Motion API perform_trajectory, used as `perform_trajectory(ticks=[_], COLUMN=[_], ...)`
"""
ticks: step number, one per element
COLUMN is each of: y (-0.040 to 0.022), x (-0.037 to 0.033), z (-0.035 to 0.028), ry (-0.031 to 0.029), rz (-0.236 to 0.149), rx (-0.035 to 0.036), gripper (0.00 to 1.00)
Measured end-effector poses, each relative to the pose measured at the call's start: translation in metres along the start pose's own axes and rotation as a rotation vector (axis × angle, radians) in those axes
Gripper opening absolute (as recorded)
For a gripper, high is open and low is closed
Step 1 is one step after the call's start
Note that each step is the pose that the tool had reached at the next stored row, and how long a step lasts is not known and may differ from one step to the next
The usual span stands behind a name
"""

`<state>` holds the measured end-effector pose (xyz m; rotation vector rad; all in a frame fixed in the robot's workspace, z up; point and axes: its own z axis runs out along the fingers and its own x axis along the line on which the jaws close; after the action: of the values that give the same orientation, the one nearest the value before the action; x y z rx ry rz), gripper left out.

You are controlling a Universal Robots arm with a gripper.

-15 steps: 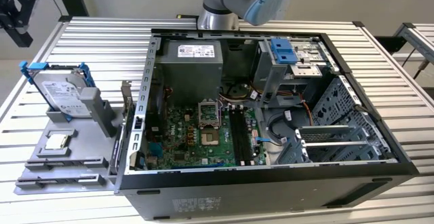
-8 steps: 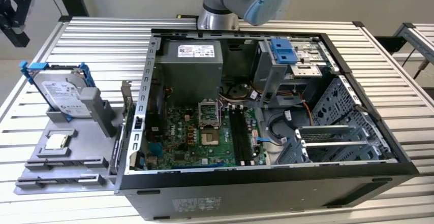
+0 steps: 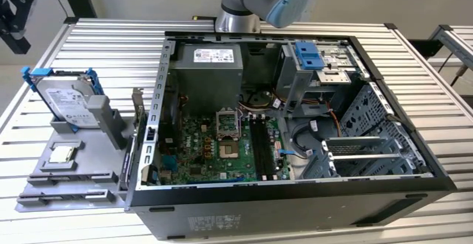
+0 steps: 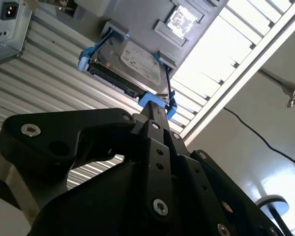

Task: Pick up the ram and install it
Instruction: 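Reach for the ram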

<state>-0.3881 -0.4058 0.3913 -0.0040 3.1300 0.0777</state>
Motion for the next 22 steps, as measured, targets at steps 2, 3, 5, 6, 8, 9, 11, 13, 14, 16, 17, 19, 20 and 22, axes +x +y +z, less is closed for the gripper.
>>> perform_trajectory(ticks=[2,3,5,6,8,9,11,13,14,16,17,19,20,22], y=[-0.0066,-0.0098,-0.0163,-0.0198,-0.0264,-0.0296,-0.0359,-0.0426,-0.0462,-0.0533,-0.0567,-0.0638,-0.0675,-0.0742], x=[0.0000,0.0000,0.0000,0.0000,0.0000,0.0001,0.0001,0.0001,0.0001,0.0001,0.0001,0.0001,0.0001,0.0002], z=[-0.0001,-0.0002,-0.0004,-0.0004,-0.0005,-0.0006,-0.0008,-0.0010,-0.0010,-0.0013,-0.0014,-0.0016,-0.0018,-0.0019], ry=[-0.0001,-0.0001,0.0001,0.0000,0.0002,0.0004,0.0007,0.0008,0.0007,0.0008,0.0007,0.0007,0.0008,0.0009], rz=[0.000,0.000,0.000,0.000,0.000,0.000,0.000,0.000,0.000,0.000,0.000,0.000,0.000,0.000], rx=[0.0000,0.0001,0.0001,0.0000,0.0000,0.0001,0.0001,0.0001,0.0000,0.0001,0.0001,0.0000,0.0001,0.0001], gripper=[0.00,0.00,0.00,0.00,0.00,0.00,0.00,0.00,0.00,0.00,0.00,0.00,0.00,0.00])
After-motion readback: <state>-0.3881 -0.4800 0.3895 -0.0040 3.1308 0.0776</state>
